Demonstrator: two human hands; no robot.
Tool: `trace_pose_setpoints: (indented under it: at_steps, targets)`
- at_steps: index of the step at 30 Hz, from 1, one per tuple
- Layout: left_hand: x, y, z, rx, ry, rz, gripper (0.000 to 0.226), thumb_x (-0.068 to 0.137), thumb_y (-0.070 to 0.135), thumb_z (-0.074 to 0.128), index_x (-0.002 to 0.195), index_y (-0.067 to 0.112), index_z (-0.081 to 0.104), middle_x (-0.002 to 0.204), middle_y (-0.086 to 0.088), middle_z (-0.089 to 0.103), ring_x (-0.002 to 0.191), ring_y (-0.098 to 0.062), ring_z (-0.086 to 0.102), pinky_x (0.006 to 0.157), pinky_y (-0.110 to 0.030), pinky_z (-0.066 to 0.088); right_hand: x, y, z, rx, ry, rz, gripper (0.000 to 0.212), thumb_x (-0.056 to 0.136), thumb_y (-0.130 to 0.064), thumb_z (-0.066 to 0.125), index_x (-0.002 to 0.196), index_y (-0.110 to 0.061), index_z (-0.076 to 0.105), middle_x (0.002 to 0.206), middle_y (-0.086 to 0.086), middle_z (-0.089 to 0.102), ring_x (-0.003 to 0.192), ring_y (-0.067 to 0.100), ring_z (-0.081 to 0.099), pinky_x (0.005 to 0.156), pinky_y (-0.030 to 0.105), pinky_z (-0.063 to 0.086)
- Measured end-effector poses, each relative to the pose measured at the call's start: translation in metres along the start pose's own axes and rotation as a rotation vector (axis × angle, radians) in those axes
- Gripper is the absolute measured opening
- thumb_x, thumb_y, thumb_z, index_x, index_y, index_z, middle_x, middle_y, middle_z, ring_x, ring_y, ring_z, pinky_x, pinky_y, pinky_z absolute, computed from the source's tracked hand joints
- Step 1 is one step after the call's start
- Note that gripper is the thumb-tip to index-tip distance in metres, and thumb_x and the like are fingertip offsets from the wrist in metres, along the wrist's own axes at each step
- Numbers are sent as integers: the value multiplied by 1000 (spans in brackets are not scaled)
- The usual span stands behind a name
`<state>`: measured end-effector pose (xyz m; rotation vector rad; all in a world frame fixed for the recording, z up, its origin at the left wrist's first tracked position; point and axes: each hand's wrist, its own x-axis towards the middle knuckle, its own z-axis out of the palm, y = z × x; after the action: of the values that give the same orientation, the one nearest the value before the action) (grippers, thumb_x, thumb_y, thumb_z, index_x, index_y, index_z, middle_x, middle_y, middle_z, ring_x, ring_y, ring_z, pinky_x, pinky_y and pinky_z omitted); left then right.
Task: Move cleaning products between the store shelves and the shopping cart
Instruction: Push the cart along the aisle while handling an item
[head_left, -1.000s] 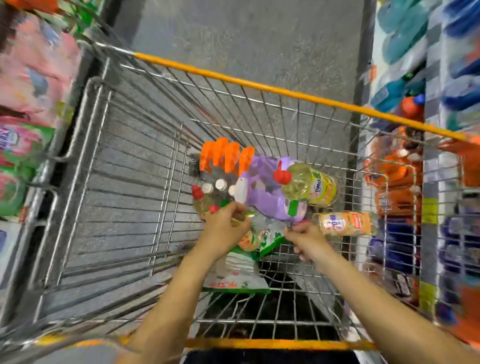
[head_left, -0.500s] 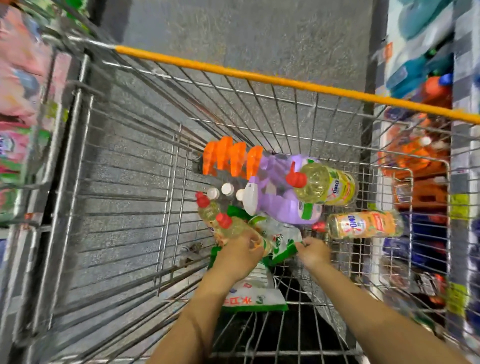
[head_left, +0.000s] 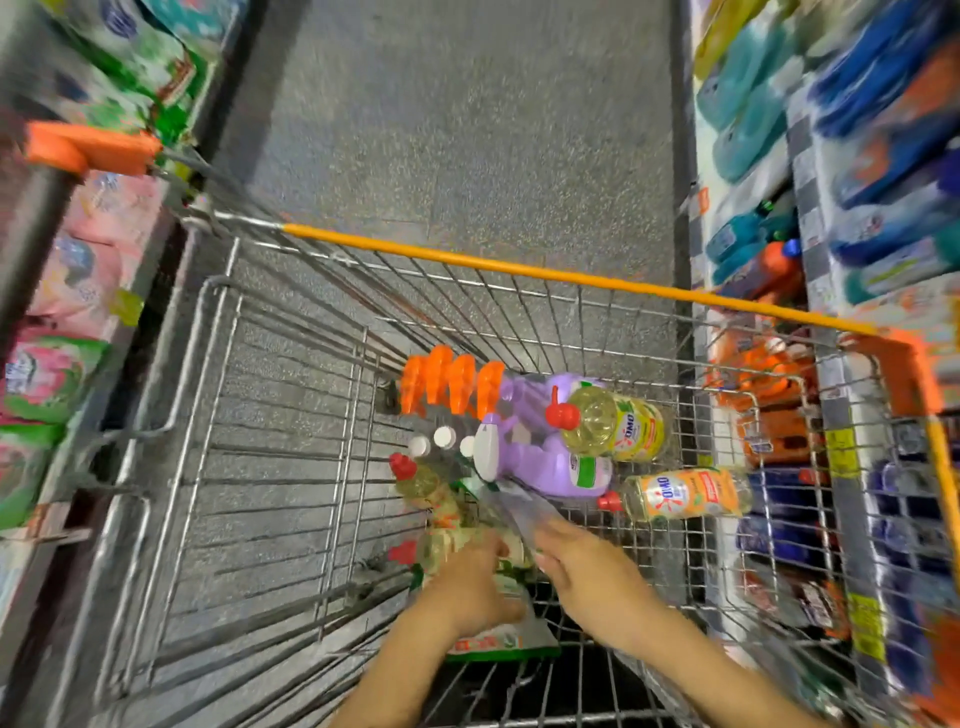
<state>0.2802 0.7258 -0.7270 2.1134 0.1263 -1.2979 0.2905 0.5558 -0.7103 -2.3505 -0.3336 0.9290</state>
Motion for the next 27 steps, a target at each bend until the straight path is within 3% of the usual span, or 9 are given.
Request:
trace_pose_setpoints:
  at_steps: [4, 9, 11, 14, 16, 18, 20, 22, 27]
  targets:
    - [-18, 9, -7, -69, -106, 94, 94, 71, 52, 77, 146, 24, 29, 147, 3, 38, 132, -15, 40, 110, -32, 36, -27, -20, -29, 159, 150, -45, 20, 99, -15, 48, 106, -13, 66, 123, -9, 52, 110, 15, 56, 94, 38, 47]
    - [-47, 33, -13, -75, -88, 256, 76, 75, 44, 78, 137, 25, 39, 135, 9, 42, 124, -9, 43, 105, -21, 36, -67, -46, -72, 289, 252, -90, 24, 100, -12, 50, 116, -9, 67, 109, -20, 60, 105, -18, 49, 90, 1, 35]
    - [-57, 42, -22, 23, 180, 369, 55, 74, 41, 79, 117, 24, 47, 116, 8, 46, 105, -10, 49, 93, -27, 45, -82, -53, -93, 187, 213, -178, 26, 100, -16, 47, 116, -14, 67, 108, -16, 64, 104, -7, 56, 91, 10, 43]
    - [-60, 55, -46, 215, 658, 539, 70, 63, 49, 82, 114, 22, 42, 111, 7, 39, 100, -12, 43, 83, -24, 42, -96, -67, -120, -45, 160, -268, 25, 95, -16, 43, 111, -18, 62, 99, -9, 61, 94, 13, 62, 88, 40, 52]
    - [-60, 70, -68, 242, 718, 704, 80, 62, 55, 76, 128, 30, 38, 127, 4, 41, 119, -16, 41, 98, -30, 37, -100, -84, -139, -123, 198, -336, 25, 96, -23, 40, 108, -17, 61, 100, -4, 62, 92, 20, 62, 84, 46, 53]
    - [-63, 83, -89, 240, 612, 840, 55, 70, 57, 64, 120, 44, 45, 131, 16, 50, 126, -13, 44, 105, -40, 35, -100, -101, -158, -214, 219, -389, 24, 96, -23, 41, 111, -21, 59, 111, -6, 63, 99, 22, 62, 84, 45, 52]
    - [-72, 94, -100, 151, 509, 837, 28, 77, 52, 59, 103, 42, 57, 102, 31, 63, 105, 1, 55, 100, -34, 39, -99, -117, -178, -326, 207, -344, 21, 100, -25, 40, 116, -26, 54, 118, -10, 58, 104, 20, 60, 86, 41, 49]
    - [-76, 101, -101, -21, 509, 811, 4, 84, 32, 68, 81, 33, 64, 81, 20, 67, 83, -1, 61, 79, -26, 48, -99, -126, -192, -369, 277, -302, 25, 100, -36, 35, 113, -24, 54, 118, -7, 57, 108, 21, 58, 90, 39, 45]
    - [-89, 101, -98, -586, 562, 550, 18, 89, 6, 60, 77, 19, 63, 64, 13, 70, 62, 3, 66, 57, -14, 50, -111, -85, -196, 183, 851, -308, 43, 86, -56, 52, 121, -32, 50, 127, -21, 52, 124, 3, 47, 102, 32, 39]
